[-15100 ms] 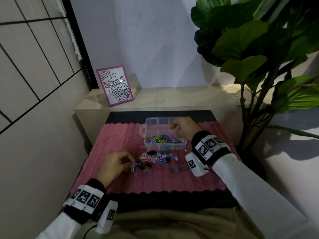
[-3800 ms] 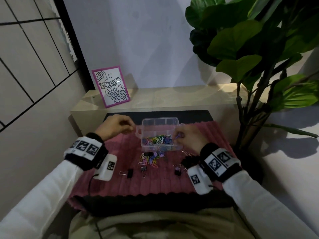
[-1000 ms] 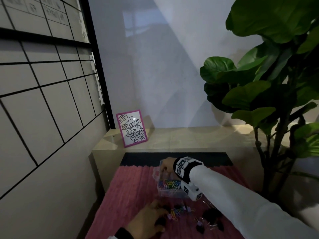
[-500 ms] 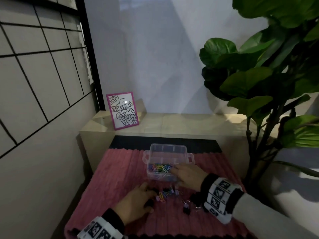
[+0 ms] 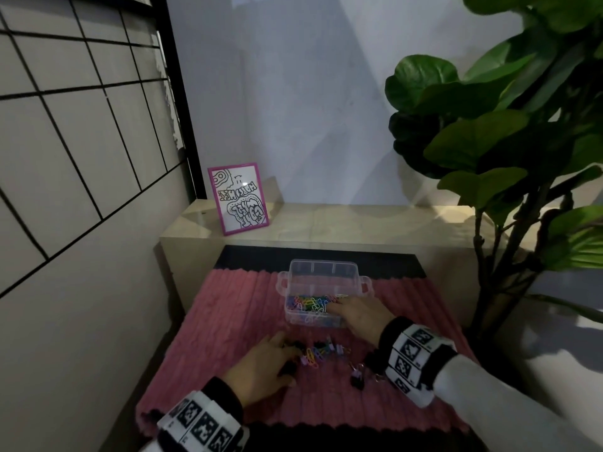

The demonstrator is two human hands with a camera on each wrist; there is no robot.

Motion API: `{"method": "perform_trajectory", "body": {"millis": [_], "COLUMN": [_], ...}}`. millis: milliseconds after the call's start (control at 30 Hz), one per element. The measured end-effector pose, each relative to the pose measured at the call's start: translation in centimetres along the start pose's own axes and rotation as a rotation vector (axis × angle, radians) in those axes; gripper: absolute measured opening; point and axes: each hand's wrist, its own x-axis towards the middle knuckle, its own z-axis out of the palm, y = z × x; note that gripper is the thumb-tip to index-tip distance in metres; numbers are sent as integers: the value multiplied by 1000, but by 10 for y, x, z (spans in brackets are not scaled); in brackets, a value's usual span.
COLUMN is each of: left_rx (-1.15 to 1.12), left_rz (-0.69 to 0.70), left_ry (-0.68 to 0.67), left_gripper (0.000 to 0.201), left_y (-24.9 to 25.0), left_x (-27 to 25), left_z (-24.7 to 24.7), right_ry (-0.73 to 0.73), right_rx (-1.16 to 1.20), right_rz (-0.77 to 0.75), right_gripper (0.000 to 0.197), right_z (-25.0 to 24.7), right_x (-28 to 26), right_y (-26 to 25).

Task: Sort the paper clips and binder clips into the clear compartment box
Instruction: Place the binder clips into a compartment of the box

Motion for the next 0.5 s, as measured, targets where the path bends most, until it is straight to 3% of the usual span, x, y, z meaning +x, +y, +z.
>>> {"method": "perform_trajectory", "body": {"millis": [233, 500], "left_rx": [-259, -381], "left_rz": [-7, -74], "left_ry": [10, 16], "left_gripper": [26, 13], "left_y": [-16, -17], "left_x": [6, 23], "left_z": [-22, -28], "right_ry": [148, 28], "right_rx": [153, 291], "right_rz": [-9, -56], "right_gripper": [30, 15], "right_z": [-24, -14], "right_x": [-32, -31], "right_y": [-14, -46]}}
